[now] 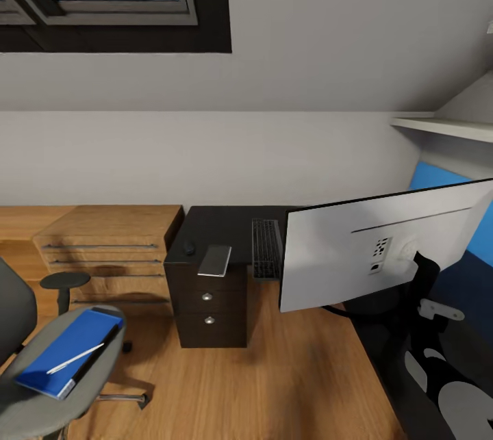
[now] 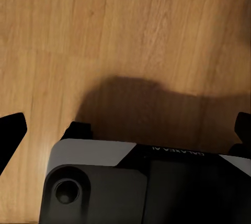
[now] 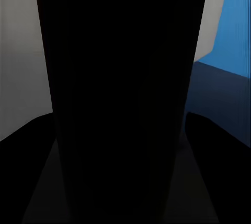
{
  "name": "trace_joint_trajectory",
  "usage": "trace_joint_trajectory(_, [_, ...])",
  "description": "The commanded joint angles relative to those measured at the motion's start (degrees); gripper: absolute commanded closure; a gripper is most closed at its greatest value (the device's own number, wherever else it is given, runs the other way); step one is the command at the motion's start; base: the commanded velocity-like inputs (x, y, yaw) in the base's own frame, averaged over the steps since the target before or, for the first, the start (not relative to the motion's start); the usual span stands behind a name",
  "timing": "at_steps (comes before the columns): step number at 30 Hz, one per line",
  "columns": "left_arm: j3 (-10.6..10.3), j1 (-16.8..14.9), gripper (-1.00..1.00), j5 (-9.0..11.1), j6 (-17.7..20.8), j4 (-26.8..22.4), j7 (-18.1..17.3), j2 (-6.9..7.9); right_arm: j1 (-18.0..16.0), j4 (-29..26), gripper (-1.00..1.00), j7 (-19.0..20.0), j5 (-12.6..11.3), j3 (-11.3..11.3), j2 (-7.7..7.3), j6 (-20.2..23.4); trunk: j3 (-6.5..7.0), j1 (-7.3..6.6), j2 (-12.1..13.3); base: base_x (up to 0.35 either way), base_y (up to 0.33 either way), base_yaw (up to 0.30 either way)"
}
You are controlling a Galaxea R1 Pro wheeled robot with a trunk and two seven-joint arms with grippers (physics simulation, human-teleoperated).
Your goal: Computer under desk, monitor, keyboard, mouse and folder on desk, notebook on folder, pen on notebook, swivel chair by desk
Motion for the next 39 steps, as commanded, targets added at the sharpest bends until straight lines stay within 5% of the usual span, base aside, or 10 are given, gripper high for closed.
trace_joint_trajectory(1, [-0.3, 0.0, -1.00, 0.6, 0.1, -0.1, 0.6, 0.09, -0.1, 0.0, 1.00, -0.4, 0.3, 0.3, -0.01, -0.2, -0.06, -0.04, -0.1, -0.337, 0.000, 0.000])
trace_joint_trajectory(39, [-0.3, 0.0, -1.00, 0.7, 0.1, -0.1, 0.6, 0.09, -0.1, 0.0, 1.00, -0.2, 0.4, 0.3, 0.08, -0.2, -0.06, -0.04, -0.1, -0.337, -0.021, 0.000])
